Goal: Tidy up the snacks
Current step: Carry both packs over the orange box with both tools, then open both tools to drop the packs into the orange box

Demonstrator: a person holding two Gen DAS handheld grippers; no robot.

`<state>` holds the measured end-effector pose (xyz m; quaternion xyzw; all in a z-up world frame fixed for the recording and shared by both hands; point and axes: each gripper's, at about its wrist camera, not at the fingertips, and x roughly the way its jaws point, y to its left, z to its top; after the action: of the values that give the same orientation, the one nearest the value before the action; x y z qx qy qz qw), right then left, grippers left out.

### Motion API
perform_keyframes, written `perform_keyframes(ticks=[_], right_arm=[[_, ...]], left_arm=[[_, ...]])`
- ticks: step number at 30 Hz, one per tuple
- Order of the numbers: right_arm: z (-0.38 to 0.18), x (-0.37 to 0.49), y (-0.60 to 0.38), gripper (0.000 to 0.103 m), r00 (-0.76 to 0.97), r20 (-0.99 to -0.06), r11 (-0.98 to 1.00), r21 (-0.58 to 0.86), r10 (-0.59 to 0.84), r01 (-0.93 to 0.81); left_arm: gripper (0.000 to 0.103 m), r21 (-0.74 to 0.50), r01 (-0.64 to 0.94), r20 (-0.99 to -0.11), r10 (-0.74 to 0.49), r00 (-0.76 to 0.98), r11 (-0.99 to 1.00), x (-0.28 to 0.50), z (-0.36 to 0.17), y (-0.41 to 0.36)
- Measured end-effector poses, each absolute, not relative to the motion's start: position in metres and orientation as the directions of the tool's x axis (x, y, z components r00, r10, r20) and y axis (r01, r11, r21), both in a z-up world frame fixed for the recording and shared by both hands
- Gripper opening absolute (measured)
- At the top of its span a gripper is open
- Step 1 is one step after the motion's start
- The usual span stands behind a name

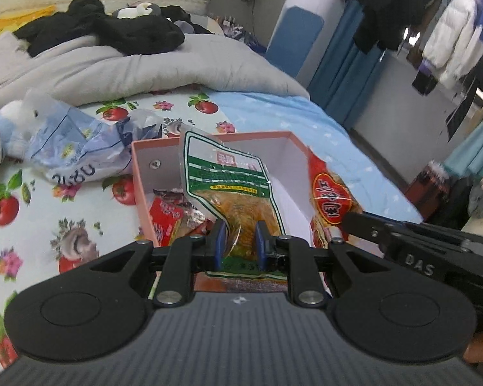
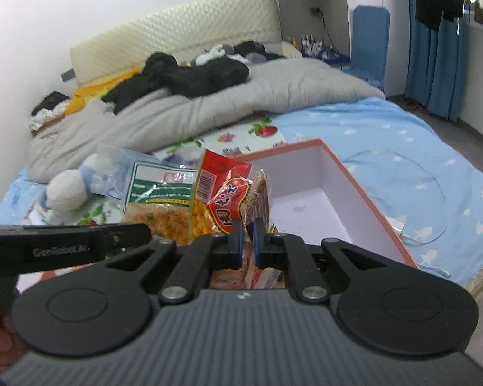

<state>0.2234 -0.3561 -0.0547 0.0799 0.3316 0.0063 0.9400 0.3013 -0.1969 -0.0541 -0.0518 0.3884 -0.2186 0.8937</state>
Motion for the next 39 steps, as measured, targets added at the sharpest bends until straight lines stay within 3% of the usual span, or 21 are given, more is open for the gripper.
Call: perform_keyframes(ticks=[8, 16, 32, 39], right_arm=[[-0.081, 0.254, -0.369, 0.014, 0.737, -0.673, 0.984, 0.163, 0.053, 0.078], [-0.070, 0.246, -0.373, 0.047, 0.753, -0.658, 0.979, 0.171, 0.033, 0.107], [0.021, 0.143, -0.342, 0.048, 0.857, -0.513, 0.980, 0.189, 0.040, 0.068], [0.040, 0.095, -0.328, 0.048, 0.878, -0.477, 0.981, 0.185, 0.041, 0.055]], left_arm=[[0.023, -0.266, 0.354, -0.711, -0.430, 0.556, 0.897, 0.342, -0.080, -0.209], [0.024, -0.258, 0.346, -0.701, -0.421, 0.575, 0.902, 0.338, -0.065, -0.197], [0.024, -0.214, 0.369, -0.579, -0.422, 0.698, 0.904, 0.209, 0.041, -0.145], [0.024, -0.210, 0.381, -0.548, -0.432, 0.716, 0.900, 0.146, 0.058, -0.125]])
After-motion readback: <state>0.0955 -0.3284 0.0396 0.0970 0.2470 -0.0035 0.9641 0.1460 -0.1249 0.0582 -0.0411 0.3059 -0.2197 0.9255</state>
